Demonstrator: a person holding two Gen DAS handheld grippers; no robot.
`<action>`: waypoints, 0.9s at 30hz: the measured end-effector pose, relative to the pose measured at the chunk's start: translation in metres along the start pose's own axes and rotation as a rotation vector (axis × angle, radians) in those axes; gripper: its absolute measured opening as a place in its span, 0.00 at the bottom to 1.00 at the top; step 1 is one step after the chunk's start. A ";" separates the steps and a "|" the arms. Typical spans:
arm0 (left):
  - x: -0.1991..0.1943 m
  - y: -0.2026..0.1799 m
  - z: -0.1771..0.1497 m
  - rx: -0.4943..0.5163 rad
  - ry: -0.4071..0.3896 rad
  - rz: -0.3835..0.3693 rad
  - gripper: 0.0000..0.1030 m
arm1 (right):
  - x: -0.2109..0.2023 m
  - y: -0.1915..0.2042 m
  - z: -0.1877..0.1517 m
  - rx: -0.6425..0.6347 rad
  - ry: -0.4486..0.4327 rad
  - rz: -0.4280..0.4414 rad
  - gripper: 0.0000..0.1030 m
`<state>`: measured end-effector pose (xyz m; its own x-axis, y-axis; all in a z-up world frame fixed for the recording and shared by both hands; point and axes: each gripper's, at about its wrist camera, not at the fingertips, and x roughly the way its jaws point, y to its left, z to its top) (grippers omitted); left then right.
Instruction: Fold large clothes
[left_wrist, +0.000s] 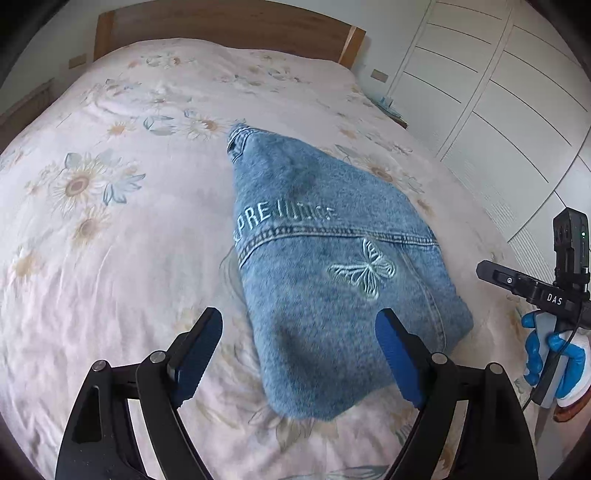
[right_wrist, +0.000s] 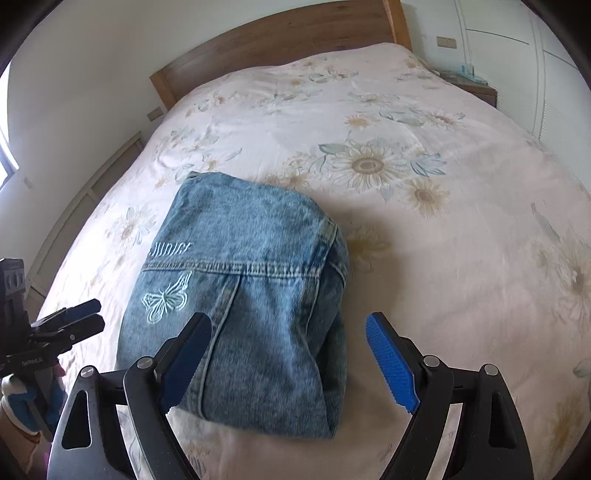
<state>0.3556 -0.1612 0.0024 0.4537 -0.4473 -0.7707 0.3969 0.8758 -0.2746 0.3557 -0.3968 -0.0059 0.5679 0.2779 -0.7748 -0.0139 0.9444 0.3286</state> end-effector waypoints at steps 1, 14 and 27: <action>-0.001 0.000 -0.002 -0.001 -0.001 0.002 0.79 | -0.001 0.000 -0.003 0.004 0.002 -0.001 0.84; 0.004 0.018 -0.003 -0.082 0.003 -0.027 0.89 | 0.010 0.000 -0.014 0.024 0.058 -0.031 0.84; 0.060 0.038 0.018 -0.181 0.105 -0.105 0.90 | 0.077 -0.025 -0.011 0.156 0.217 0.101 0.85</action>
<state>0.4119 -0.1580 -0.0438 0.3285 -0.5247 -0.7853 0.2836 0.8479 -0.4479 0.3909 -0.3967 -0.0800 0.3808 0.4159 -0.8259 0.0753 0.8762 0.4759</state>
